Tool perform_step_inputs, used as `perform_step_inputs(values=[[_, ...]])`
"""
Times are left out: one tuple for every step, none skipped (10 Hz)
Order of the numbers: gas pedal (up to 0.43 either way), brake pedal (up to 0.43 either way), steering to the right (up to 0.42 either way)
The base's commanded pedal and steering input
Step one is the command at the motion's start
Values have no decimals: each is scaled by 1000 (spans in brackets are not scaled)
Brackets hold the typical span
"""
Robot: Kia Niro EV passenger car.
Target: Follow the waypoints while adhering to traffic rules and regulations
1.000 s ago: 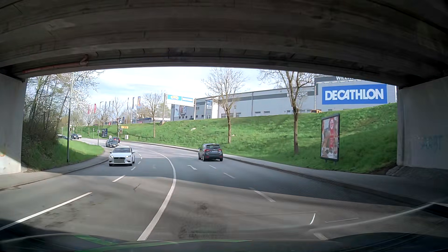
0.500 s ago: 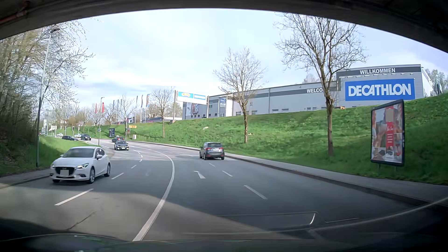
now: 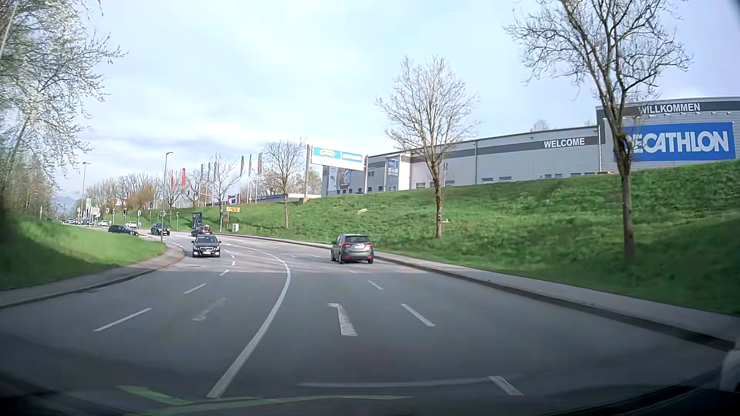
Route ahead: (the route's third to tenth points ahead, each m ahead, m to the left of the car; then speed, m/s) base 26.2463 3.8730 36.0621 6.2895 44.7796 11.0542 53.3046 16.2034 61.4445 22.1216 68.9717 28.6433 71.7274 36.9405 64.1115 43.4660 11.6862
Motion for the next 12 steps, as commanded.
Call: perform_step_inputs(values=[[0,0,-41],[0,0,-41],[0,0,-41],[0,0,-40],[0,0,-39],[0,0,-39],[0,0,-38],[0,0,-38],[0,0,-38],[0,0,-38],[0,0,-38],[0,0,-38]])
